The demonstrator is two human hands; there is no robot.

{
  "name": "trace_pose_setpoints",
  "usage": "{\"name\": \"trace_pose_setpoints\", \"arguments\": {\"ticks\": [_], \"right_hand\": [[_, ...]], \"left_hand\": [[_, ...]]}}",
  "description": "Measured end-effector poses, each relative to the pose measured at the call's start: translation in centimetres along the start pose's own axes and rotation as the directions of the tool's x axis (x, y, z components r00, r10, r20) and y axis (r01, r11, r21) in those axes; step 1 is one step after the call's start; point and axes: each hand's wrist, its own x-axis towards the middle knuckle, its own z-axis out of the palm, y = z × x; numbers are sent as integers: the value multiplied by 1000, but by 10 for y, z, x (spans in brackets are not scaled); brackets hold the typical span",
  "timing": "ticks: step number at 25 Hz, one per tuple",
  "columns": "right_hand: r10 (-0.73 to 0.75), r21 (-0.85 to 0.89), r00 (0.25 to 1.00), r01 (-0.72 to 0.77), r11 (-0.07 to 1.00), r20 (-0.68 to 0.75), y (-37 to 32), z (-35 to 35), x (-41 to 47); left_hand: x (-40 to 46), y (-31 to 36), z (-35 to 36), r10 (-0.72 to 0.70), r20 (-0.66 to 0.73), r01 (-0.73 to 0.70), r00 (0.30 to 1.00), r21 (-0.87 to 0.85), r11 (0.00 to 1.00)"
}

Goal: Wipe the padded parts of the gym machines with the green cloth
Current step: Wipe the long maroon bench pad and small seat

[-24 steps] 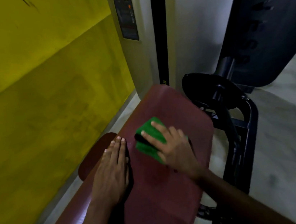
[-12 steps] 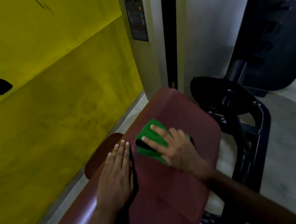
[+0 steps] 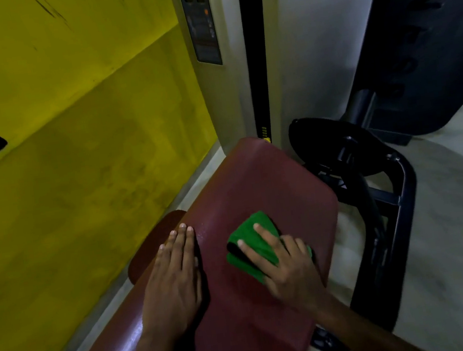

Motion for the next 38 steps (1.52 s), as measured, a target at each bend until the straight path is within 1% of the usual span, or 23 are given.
{"name": "trace_pose_setpoints", "arguments": {"ticks": [2, 3, 4, 5, 7, 8, 9, 11, 14, 16, 17, 18, 19, 20, 22, 23, 24, 25, 28, 31, 33, 36, 38], "right_hand": [[-141, -33, 990, 140, 990, -11, 26, 4, 3], [-139, -66, 990, 139, 988, -8, 41, 7, 9], [-80, -100, 997, 79, 992, -7, 55, 11, 16], [34, -116, 999, -33, 993, 2, 66, 14, 23], [321, -114, 947, -316, 942, 25, 78, 16, 34], [410, -106, 912, -406, 907, 17, 75, 16, 35], [446, -106, 895, -444, 890, -5, 66, 15, 33], [396, -72, 918, -396, 915, -20, 38, 9, 17], [170, -17, 985, -170, 985, 15, -3, -4, -29], [9, -20, 1000, -9, 1000, 3, 3, -8, -43], [-34, -29, 999, 34, 999, -4, 17, -6, -42], [-29, -43, 1000, 29, 999, 1, 33, -3, -37], [32, -57, 999, -31, 998, 8, 51, 2, -31], [151, -62, 988, -149, 987, 16, 67, 5, -23], [408, -59, 912, -406, 912, 32, 86, 9, -11], [459, -52, 888, -457, 888, 24, 85, 9, -6], [449, -40, 893, -449, 893, 17, 78, 9, -2], [387, -30, 922, -387, 922, 23, 67, 9, 1], [143, -18, 986, -142, 990, 79, 40, 7, 31], [110, -81, 987, -101, 992, 116, 59, 18, 81], [238, -67, 962, -231, 971, 135, 86, 24, 115], [512, -65, 830, -512, 857, 221, 109, 31, 145], [562, -72, 812, -558, 827, 156, 93, 32, 136]], "left_hand": [[0, -1, 0, -1, 5, 1, 1000, 8, 1000], [0, -1, 0, -7, 7, 6, 1000, 11, 1000], [1, 0, 0, -12, 7, 12, 1000, 7, 1000], [1, 1, 0, -16, 2, 16, 1000, -4, 1000], [3, 6, 1, -8, -14, 7, 1000, -26, 1000], [5, 9, 3, 5, -18, -6, 1000, -31, 1000], [7, 11, 4, 20, -20, -21, 1000, -31, 999], [12, 14, 6, 41, -20, -41, 999, -20, 999], [23, 17, 9, 59, -14, -59, 998, -29, 998], [30, 18, 9, 95, -6, -95, 995, -17, 995], [35, 18, 9, 114, -3, -114, 994, -8, 994], [39, 18, 9, 127, 1, -127, 992, -2, 992], [41, 18, 9, 136, 6, -136, 991, 0, 991], [43, 18, 9, 139, 10, -139, 990, 2, 990], [46, 19, 9, 143, 10, -143, 990, 13, 990], [48, 19, 10, 148, 11, -148, 989, 10, 989], [52, 19, 10, 153, 10, -153, 988, 2, 988], [56, 20, 10, 160, 6, -160, 987, 0, 987], [71, 22, 12, 177, 8, -177, 984, -2, 984], [75, 24, 13, 176, 17, -176, 984, -21, 984], [75, 24, 13, 173, 12, -172, 985, -16, 985], [73, 25, 13, 158, 10, -158, 987, -17, 987], [73, 26, 13, 152, 13, -151, 988, -13, 988]]}}
